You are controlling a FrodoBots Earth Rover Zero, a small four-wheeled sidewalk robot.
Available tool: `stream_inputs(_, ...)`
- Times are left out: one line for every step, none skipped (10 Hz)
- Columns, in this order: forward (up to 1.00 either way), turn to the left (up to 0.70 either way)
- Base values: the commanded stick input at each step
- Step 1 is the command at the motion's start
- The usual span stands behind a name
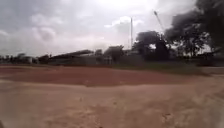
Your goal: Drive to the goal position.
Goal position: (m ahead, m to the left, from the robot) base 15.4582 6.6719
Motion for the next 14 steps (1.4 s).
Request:
stream_inputs(0.45,0.0)
stream_inputs(0.45,0.0)
stream_inputs(0.45,0.0)
stream_inputs(0.45,0.0)
stream_inputs(0.45,0.0)
stream_inputs(0.45,0.0)
stream_inputs(0.45,0.0)
stream_inputs(0.45,0.0)
stream_inputs(0.45,0.0)
stream_inputs(0.45,0.0)
stream_inputs(0.45,0.0)
stream_inputs(0.45,0.0)
stream_inputs(0.45,0.0)
stream_inputs(0.45,0.0)
